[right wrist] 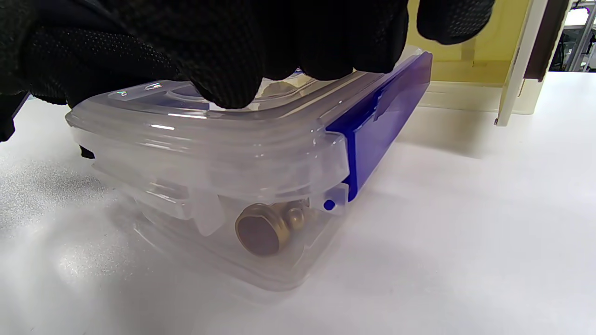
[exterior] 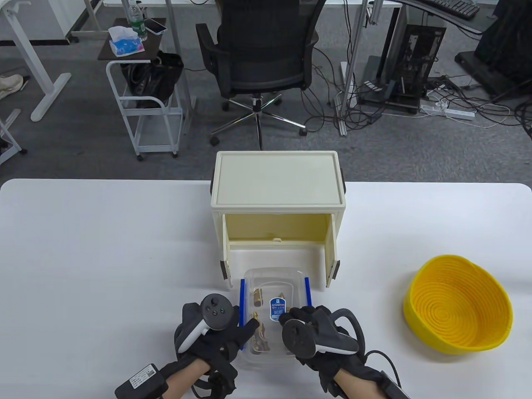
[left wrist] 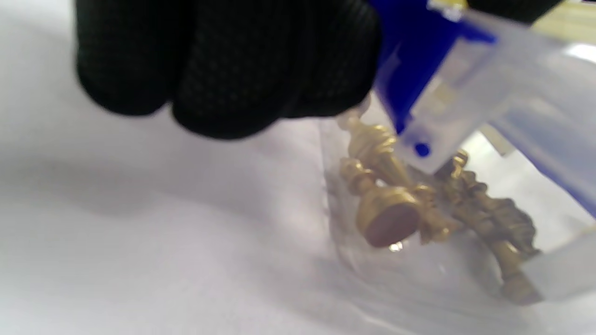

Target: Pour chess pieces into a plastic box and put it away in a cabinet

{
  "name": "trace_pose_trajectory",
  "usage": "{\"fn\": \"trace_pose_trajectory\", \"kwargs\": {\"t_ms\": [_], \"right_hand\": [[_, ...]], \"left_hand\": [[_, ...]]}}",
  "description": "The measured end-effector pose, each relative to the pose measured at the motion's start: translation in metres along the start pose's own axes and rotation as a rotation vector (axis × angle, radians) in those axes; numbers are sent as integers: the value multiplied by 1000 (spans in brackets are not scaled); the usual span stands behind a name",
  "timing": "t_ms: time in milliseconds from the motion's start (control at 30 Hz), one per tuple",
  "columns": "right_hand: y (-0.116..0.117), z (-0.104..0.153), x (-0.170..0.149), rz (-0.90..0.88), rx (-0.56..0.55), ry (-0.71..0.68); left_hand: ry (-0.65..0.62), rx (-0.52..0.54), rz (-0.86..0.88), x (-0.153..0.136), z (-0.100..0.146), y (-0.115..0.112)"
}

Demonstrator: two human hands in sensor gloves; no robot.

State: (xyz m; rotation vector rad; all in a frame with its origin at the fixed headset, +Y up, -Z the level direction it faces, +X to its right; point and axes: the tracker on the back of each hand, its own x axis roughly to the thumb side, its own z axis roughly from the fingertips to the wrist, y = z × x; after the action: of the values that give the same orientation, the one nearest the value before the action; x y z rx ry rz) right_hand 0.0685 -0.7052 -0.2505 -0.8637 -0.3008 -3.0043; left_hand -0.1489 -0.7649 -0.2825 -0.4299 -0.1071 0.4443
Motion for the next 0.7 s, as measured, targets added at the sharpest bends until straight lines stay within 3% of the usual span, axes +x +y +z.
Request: {"fn": "trace_pose_trajectory", "kwargs": {"t_ms": [267, 367, 600, 700], "right_hand": [[-1, -4, 0, -1, 3, -3], [-1, -5, 0, 1, -3, -4], [1, -2, -6, -31, -48, -14], [-4, -1, -12, -115, -6, 0]], "left_hand": [[-32, 27, -25, 8, 2, -3], [-24, 88, -124, 13, 4, -4], [-17, 44, -63, 9, 3, -2], [-12, 68, -47, 6, 6, 8]]}}
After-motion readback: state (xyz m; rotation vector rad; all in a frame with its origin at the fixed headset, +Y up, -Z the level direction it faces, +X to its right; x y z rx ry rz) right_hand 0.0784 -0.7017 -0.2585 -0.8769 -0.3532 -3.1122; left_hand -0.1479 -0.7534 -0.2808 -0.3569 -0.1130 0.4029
